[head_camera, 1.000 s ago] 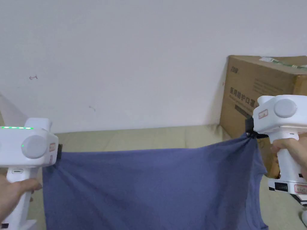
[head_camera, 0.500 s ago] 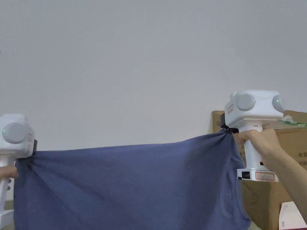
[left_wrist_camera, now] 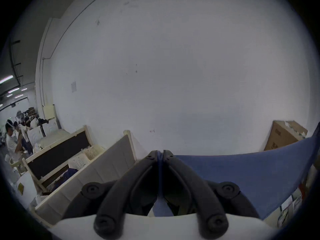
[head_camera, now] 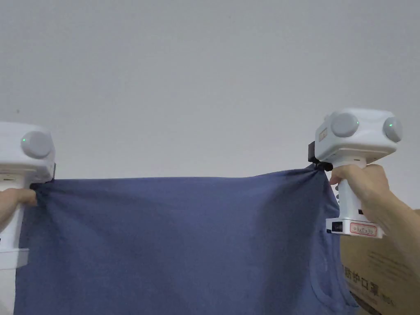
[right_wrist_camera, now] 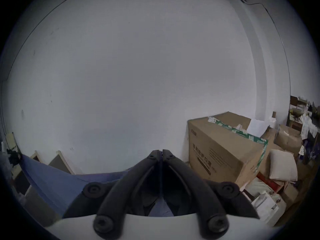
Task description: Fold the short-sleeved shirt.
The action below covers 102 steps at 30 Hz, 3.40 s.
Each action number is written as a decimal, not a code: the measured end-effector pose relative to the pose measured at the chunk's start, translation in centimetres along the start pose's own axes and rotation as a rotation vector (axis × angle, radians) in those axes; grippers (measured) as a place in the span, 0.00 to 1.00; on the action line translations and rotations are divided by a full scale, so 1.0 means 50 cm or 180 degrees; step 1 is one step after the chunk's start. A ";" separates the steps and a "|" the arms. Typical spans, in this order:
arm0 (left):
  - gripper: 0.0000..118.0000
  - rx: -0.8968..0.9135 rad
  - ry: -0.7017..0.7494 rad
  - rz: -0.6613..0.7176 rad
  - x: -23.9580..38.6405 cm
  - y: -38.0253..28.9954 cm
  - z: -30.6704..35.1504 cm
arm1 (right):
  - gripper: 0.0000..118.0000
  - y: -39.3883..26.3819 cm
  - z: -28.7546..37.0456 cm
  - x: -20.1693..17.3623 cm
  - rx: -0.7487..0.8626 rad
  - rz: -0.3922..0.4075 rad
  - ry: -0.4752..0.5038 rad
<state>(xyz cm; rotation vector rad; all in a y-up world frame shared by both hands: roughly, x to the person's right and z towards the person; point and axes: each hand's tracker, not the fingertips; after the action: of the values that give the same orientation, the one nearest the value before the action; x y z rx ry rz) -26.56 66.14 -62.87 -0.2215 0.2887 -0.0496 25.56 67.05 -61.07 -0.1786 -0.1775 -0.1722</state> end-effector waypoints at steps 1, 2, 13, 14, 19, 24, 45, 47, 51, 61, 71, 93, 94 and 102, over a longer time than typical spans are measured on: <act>0.04 0.0076 0.0039 0.0078 -0.002 0.006 -0.006 | 0.01 0.003 -0.005 -0.002 0.0045 -0.0047 0.0033; 0.04 0.0102 0.0033 0.0047 -0.002 0.009 -0.014 | 0.01 0.004 -0.012 -0.007 0.0045 -0.0021 0.0014; 0.04 -0.0233 0.0138 -0.0240 0.048 -0.149 -0.172 | 0.01 -0.163 -0.164 0.006 -0.0411 0.0092 0.0029; 0.04 -0.0147 0.0132 -0.0176 0.057 -0.165 -0.178 | 0.01 -0.184 -0.176 0.013 -0.0428 -0.0035 0.0073; 0.04 -0.0230 0.0052 -0.0363 0.099 -0.286 -0.219 | 0.01 -0.317 -0.243 0.040 -0.0737 0.0192 -0.0085; 0.04 -0.0805 -0.0033 -0.0446 0.108 -0.513 -0.260 | 0.01 -0.515 -0.280 0.072 -0.1272 0.0249 -0.0079; 0.04 -0.2401 -0.0087 -0.0347 -0.091 -1.193 0.180 | 0.01 -1.153 0.214 0.276 -0.2833 0.0023 -0.0027; 0.04 -0.2313 -0.0043 -0.0366 -0.116 -1.192 0.243 | 0.01 -1.157 0.286 0.279 -0.2844 0.0110 -0.0002; 0.04 -0.2212 -0.0005 -0.0382 -0.171 -1.209 0.361 | 0.01 -1.162 0.418 0.303 -0.2776 0.0069 0.0102; 0.08 -0.2301 -0.0128 -0.0365 -0.219 -1.280 0.552 | 0.03 -1.177 0.624 0.354 -0.2602 0.0207 0.0143; 0.53 -0.1937 -0.0475 -0.0003 -0.216 -1.193 0.600 | 0.63 -1.104 0.665 0.283 -0.2107 0.0335 0.0056; 0.01 -0.2768 -0.0552 0.0339 -0.259 -1.328 0.528 | 0.02 -1.195 0.642 0.286 -0.2434 -0.0120 0.0125; 0.01 -0.2654 -0.0527 0.0258 -0.251 -1.333 0.541 | 0.02 -1.195 0.646 0.291 -0.2426 -0.0100 0.0098; 0.01 -0.2564 -0.0504 0.0346 -0.254 -1.301 0.547 | 0.02 -1.186 0.671 0.329 -0.2438 0.0059 -0.0028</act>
<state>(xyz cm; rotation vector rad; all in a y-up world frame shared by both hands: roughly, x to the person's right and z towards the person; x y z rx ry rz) -31.96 9.51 -19.26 -1.0039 0.1490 0.1965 25.17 13.44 -15.93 -0.9427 -0.1113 -0.2150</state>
